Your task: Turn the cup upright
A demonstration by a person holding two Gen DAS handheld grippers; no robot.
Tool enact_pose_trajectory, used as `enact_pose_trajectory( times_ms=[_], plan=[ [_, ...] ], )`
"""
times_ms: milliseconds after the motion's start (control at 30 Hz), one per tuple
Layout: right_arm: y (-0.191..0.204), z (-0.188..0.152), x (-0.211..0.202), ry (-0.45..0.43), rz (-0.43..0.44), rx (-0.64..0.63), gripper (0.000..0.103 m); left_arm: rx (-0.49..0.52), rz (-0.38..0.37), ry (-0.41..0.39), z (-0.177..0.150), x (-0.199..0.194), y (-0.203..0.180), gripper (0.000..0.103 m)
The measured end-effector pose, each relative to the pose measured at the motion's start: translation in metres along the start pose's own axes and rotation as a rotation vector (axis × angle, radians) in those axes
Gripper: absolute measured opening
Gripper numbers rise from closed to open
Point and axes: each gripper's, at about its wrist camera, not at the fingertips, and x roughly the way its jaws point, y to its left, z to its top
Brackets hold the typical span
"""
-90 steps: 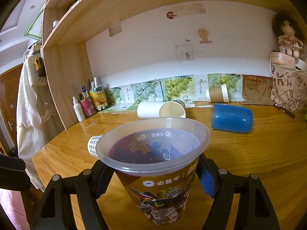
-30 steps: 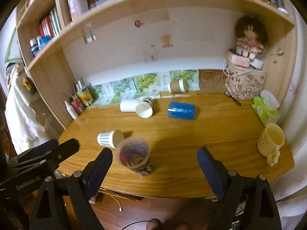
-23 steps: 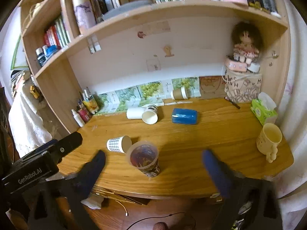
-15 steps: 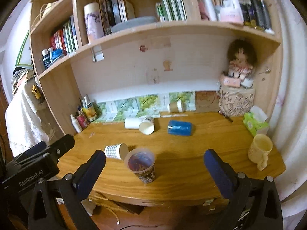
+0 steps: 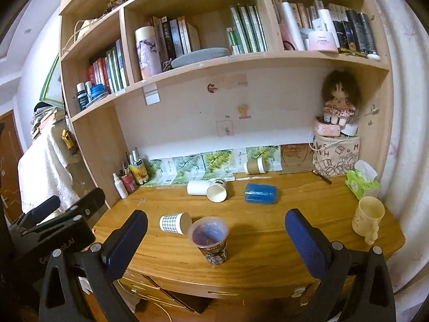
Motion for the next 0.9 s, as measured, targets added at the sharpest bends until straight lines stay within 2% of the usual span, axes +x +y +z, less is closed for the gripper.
enact_pose_trajectory(
  times_ms=[367,900],
  plan=[
    [-0.0046,-0.0002,0.0031,0.008,-0.040,0.012,0.103,0.028,-0.019,-0.041,0.0037,-0.0023,-0.0081,0.102],
    [-0.0062,-0.0002,0.0084,0.024,-0.035,0.006,0.103,0.020,-0.025,-0.031,0.0035,0.0027,-0.0067,0.102]
  ],
)
